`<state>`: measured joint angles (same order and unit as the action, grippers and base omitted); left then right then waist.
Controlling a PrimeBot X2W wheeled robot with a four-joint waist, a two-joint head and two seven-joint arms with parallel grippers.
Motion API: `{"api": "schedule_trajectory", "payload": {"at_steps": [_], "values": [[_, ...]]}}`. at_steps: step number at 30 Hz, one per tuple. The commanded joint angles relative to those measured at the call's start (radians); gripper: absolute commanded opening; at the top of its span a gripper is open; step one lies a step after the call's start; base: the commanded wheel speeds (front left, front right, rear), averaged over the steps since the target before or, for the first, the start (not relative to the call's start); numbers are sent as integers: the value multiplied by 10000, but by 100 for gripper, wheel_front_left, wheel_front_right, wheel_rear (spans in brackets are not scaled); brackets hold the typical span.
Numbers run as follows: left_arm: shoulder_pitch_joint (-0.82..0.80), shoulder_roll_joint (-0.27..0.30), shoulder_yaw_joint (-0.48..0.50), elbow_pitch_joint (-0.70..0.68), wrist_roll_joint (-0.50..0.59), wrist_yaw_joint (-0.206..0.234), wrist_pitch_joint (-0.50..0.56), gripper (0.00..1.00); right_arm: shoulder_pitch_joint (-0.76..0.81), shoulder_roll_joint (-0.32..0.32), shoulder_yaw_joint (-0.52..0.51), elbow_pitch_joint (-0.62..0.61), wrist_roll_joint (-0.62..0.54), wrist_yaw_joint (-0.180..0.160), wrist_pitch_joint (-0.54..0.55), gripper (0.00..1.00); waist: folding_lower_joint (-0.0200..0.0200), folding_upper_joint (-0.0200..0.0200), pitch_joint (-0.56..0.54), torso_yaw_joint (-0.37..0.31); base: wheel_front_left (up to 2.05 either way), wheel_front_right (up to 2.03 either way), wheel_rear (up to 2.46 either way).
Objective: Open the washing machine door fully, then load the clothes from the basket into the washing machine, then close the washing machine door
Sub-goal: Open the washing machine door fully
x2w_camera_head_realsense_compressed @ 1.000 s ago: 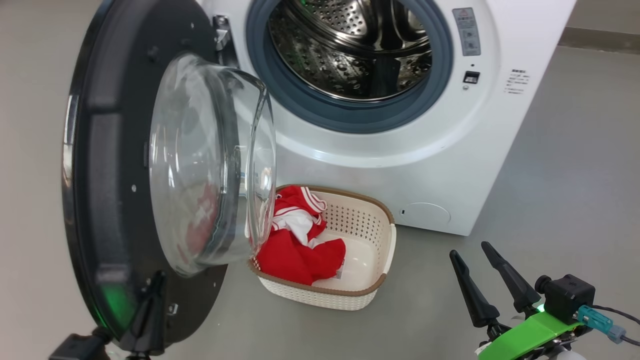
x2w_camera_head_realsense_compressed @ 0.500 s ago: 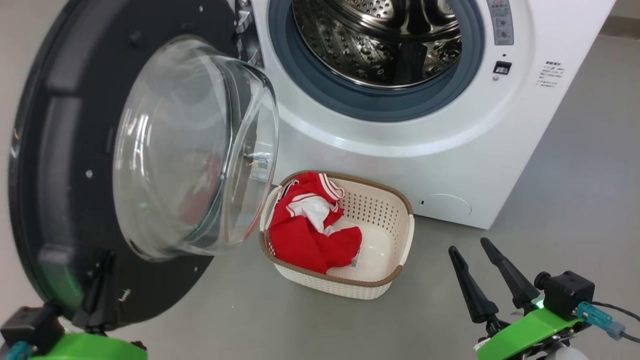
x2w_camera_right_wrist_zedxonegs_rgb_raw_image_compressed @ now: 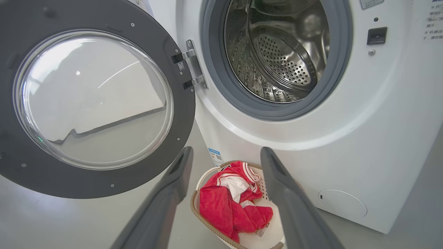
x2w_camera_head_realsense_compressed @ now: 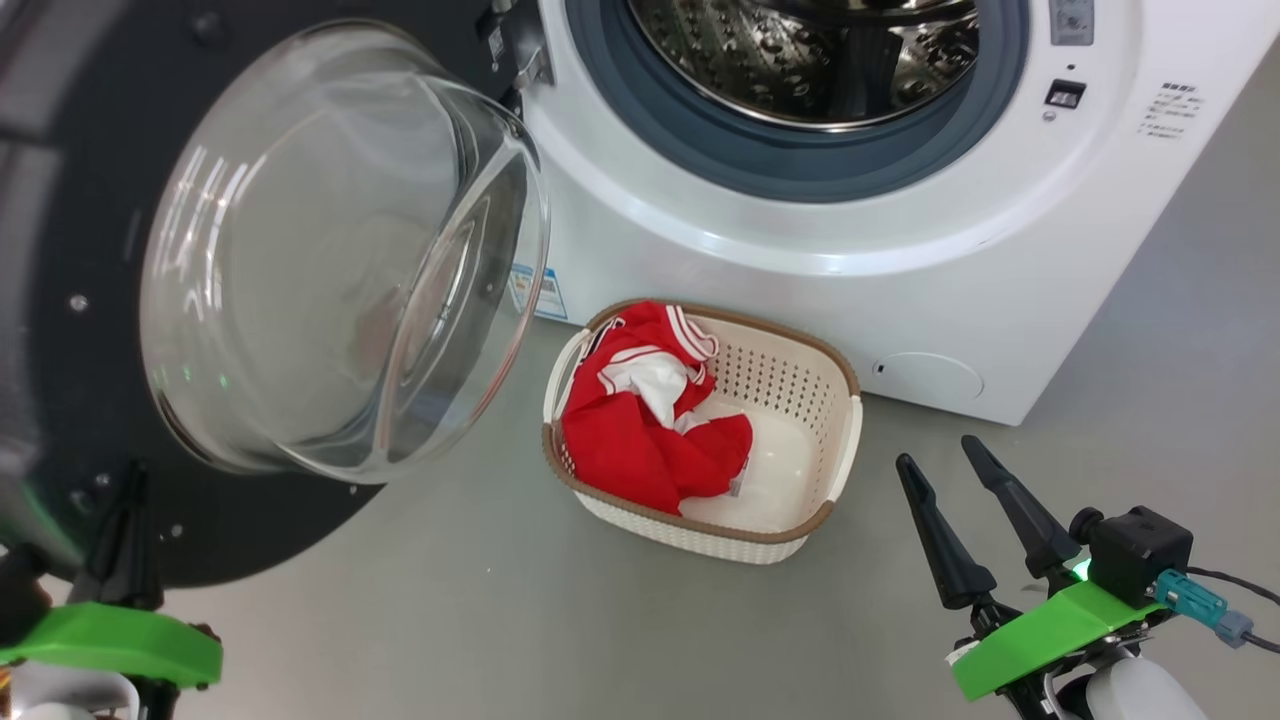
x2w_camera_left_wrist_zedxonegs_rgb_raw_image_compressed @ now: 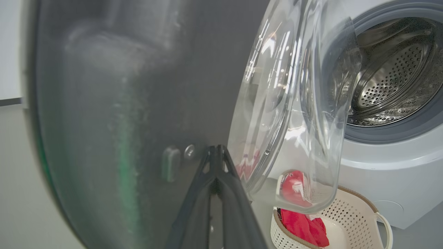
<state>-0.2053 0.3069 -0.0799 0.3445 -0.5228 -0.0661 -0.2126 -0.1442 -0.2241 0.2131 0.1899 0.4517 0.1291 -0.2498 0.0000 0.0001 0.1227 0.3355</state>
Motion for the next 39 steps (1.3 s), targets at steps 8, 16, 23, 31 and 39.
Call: {"api": "schedule_trajectory", "payload": {"at_steps": [8,16,23,31,39], "values": [[-1286,714,531,902,-34,-173,-270,0,-481,-50,173,-193,-145,16,-120,100,0,-1,443,315,0,0,0],[-2125,889,543,2115,50,-300,-404,0,-614,-12,190,-135,-149,16,-120,100,0,-1,559,509,0,0,0],[-2644,933,505,2938,95,-456,-471,0,-715,-4,252,-104,-152,16,-120,100,0,-1,641,543,0,0,0],[-2758,790,653,3045,289,-558,-489,0,-740,-8,281,-58,-99,16,-120,100,0,-1,609,543,0,0,0],[-2340,535,704,2437,499,-616,-491,0,-723,-31,304,-45,-47,16,-120,100,0,-1,482,470,0,0,0]]}}
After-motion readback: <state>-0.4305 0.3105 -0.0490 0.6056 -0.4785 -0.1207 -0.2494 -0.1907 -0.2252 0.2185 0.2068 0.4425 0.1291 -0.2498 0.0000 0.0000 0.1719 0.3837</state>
